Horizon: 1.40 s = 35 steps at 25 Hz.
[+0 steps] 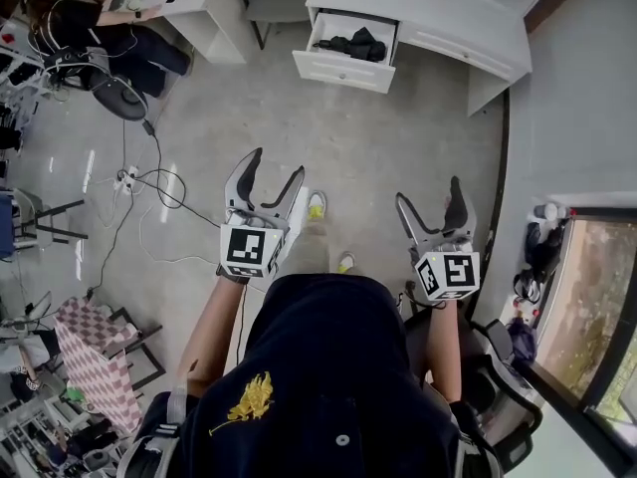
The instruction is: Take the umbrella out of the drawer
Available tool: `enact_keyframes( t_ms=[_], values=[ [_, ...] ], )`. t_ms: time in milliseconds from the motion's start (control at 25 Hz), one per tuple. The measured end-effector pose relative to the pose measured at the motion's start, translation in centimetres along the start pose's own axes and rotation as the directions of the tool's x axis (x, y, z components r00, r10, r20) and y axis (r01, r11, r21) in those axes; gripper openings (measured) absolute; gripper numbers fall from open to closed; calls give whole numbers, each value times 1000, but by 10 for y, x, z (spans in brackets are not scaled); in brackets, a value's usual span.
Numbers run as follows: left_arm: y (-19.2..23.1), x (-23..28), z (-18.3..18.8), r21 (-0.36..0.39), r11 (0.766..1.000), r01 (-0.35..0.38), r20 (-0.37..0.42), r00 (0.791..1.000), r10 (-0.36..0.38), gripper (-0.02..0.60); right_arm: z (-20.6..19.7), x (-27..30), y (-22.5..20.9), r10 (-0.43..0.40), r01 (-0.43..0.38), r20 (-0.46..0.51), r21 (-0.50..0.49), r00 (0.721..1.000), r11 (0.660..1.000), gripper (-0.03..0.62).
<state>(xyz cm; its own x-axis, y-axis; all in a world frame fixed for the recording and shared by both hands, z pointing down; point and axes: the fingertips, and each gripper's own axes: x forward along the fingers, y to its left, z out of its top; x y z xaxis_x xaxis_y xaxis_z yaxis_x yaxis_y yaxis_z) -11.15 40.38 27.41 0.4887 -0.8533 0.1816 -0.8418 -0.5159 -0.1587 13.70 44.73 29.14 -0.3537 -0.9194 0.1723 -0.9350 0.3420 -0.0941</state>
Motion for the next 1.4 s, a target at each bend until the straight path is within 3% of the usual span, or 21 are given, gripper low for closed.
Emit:
enact_keyframes(
  t_ms=[160,440,840,1040,1400],
  values=[
    [25,23,-11,1,999,32,8,999,-32,319,-2,24,3,-41,41,-15,20,999,999,463],
    [86,79,-8,-3,996,89,43,995,-89,319,30,100,14,-77,76,-13,-50,997,996,462],
    [158,131,-28,-82,991,101,61,993,-97,318,63,193,16,-120,116,-23,-129,992,985,462],
    [179,138,-34,-72,989,132,70,989,-127,318,70,214,23,-145,139,-40,-128,989,982,462],
    [183,155,-57,-123,981,148,34,989,-145,318,45,226,26,-147,132,-129,-122,981,984,462]
  ],
)
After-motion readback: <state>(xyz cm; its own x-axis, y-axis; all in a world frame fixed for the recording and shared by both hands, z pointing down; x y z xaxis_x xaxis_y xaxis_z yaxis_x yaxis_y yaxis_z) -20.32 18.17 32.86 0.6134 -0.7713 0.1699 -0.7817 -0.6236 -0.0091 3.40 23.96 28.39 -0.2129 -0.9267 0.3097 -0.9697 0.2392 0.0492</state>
